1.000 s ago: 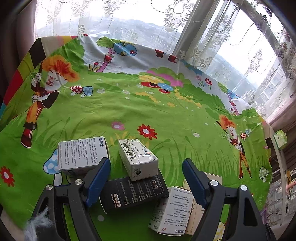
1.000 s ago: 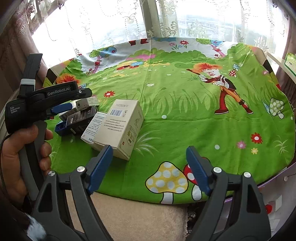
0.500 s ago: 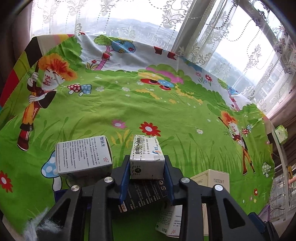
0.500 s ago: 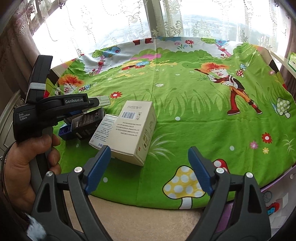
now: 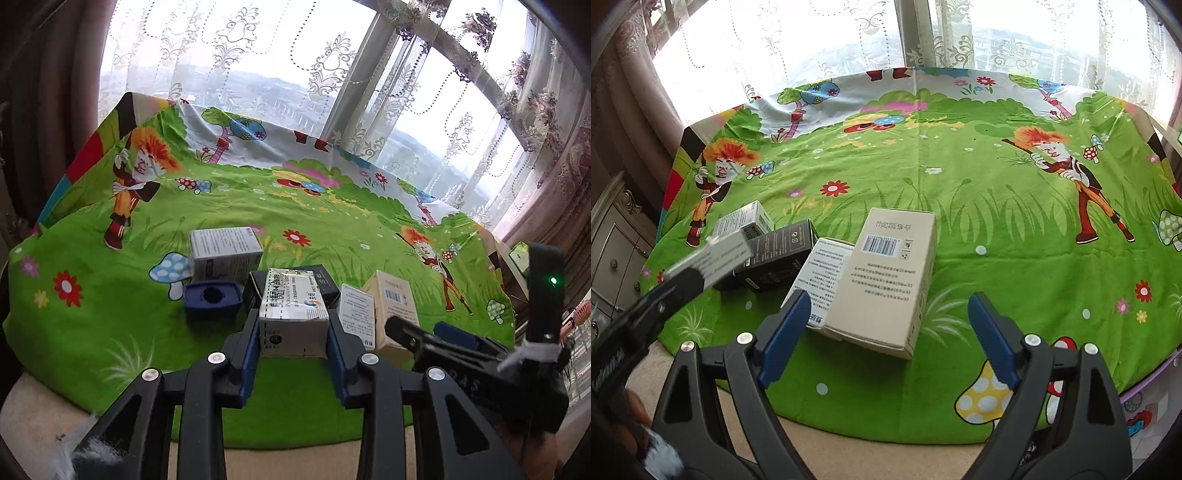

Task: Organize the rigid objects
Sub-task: 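Grasp a small white box with the left gripper while the right grasps the tan box, then carry the white box and tan box over the purple box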

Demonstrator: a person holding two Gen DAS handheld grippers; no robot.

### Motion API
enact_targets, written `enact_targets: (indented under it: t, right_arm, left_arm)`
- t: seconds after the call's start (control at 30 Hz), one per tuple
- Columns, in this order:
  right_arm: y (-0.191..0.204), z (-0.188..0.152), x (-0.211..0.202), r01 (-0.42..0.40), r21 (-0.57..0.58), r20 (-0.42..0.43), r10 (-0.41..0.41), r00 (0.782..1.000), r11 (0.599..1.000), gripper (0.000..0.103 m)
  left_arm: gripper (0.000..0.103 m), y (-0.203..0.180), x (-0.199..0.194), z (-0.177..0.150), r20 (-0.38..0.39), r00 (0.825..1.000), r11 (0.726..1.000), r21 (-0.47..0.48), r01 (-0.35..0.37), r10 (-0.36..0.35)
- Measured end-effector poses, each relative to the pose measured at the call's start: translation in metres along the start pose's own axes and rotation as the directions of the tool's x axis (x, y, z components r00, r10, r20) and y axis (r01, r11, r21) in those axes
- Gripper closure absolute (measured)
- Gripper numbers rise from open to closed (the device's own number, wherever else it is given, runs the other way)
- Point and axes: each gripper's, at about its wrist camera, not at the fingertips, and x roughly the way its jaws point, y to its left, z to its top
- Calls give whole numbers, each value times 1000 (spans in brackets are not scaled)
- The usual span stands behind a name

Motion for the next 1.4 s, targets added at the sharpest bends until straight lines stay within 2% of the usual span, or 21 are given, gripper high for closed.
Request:
enact_targets:
  t: [0.17,0.33,0.4,0.47,0.53,0.77,1.0,1.2,1.4]
  right_arm:
    - [7,6,15,31,-9,-18,-31,999,999,14]
    - [-1,3,17,97,-3,-25,-97,995,995,16]
    - [-6,2,16,105,-7,-34,-105,994,994,26]
    - [-11,1,18,116,-10,-48,-116,992,993,43]
    - [-16,-2,19,114,-11,-60,-114,992,993,47]
    - [-22,-18,5,109,-44,-63,-111,992,993,48]
    - [-34,-43,-20,89,-66,-78,-94,992,994,48]
    - [-37,-59,-34,90,-81,-76,-96,993,993,48]
    - [-39,-68,-47,89,-80,-51,-93,994,993,49]
  left_arm:
    - [69,8,-23,-24,14,1000,999,-38,11,-11]
    - [69,1,-25,-35,1,999,999,-3,32,-32]
    - [69,0,-20,-38,-25,999,999,1,34,-34]
    - [69,1,-16,-39,-46,998,999,-3,33,-33]
    - [69,2,-10,-41,-79,996,1000,-5,31,-31]
    - [69,3,9,-52,-179,984,1000,11,-9,10]
    - [69,-3,28,-61,-285,958,998,59,-18,34]
    - [65,-2,25,-63,-272,959,996,67,-58,74]
    - [69,-8,20,-63,-248,966,994,103,-47,71]
